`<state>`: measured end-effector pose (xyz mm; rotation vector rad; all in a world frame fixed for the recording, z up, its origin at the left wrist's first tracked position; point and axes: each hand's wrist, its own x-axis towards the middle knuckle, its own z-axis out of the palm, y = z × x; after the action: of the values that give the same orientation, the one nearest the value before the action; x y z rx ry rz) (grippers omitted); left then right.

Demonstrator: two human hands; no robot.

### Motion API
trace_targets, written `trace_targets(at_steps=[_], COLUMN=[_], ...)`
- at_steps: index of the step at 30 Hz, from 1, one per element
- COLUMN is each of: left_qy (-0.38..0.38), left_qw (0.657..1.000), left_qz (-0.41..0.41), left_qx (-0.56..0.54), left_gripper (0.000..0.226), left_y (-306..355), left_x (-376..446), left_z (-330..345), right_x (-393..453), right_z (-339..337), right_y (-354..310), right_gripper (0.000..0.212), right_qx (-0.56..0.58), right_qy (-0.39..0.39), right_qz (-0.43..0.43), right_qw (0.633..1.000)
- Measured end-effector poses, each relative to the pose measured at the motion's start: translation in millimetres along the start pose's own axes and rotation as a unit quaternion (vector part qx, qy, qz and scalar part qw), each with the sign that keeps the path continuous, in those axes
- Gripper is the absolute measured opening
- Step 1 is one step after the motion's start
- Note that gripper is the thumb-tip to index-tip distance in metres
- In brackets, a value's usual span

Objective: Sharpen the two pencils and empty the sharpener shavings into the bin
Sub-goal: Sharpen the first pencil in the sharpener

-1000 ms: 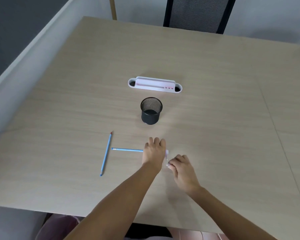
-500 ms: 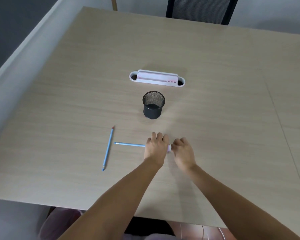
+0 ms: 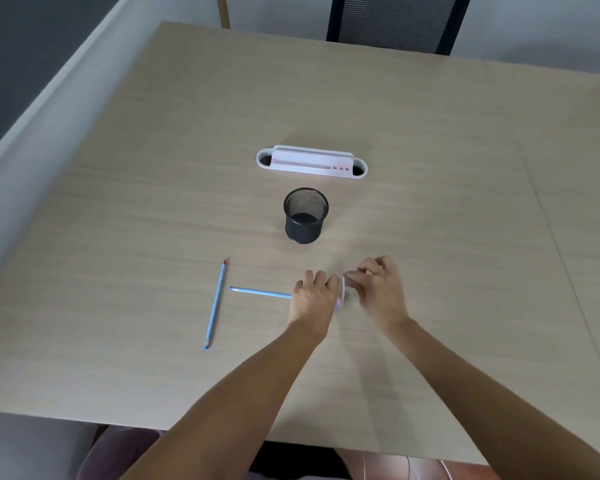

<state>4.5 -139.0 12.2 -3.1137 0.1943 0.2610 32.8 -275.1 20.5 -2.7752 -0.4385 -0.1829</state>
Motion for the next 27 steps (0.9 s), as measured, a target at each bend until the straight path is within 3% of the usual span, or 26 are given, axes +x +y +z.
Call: trace_targets(at_steps=[7,10,12,14,17,22,25,27], left_qy=[0.004,0.010,0.011,0.009,0.001,0.011,0.003,-0.004], left_qw=[1.000,1.000,1.000,1.000,1.000,1.000,1.000,1.000], left_qz=[-0.019,-0.016,0.000,0.006,0.007,-0.005,-0.017,-0.022], left_qx=[0.023,0.011,0.005,0.003,-0.015,0.002,0.011,0.001], left_gripper=[0.045,0.041,0.038,0.035,0.036,0.034,0.044,0.048], left_y=[5.6,5.6,5.5,3.3,2.2,2.8,4.2,5.7], left_x=[-2.2,-2.2,-2.0,-0.8,1.7,2.0,-0.5,0.6], left_z=[-2.6,-5.2,-1.5,4.8,5.6,-2.6,-1.1,-2.3], right_x=[-47.1,-77.1,-77.9,-62.8,-23.0,0.2,-31.4,-60.8], right_z=[29.3,22.1,9.4,-2.0,-5.9,21.8,33.4,33.0], right_y=[-12.1,-15.8,-16.0,-12.2,-2.0,1.5,-7.2,-11.9], right_gripper=[0.027,0.012,0.017,0.020,0.006,0.011,0.024,0.019], right_qx=[-0.008,0.047,0.063,0.056,0.027,0.018,0.016,0.046], right_qy=[-0.076,-0.054,-0.044,-0.018,0.019,-0.031,-0.051,-0.058], right_qz=[-0.018,0.010,0.001,-0.021,-0.003,0.028,0.006,0.026], right_qw=[0.997,0.997,0.997,0.998,0.999,0.999,0.999,0.997])
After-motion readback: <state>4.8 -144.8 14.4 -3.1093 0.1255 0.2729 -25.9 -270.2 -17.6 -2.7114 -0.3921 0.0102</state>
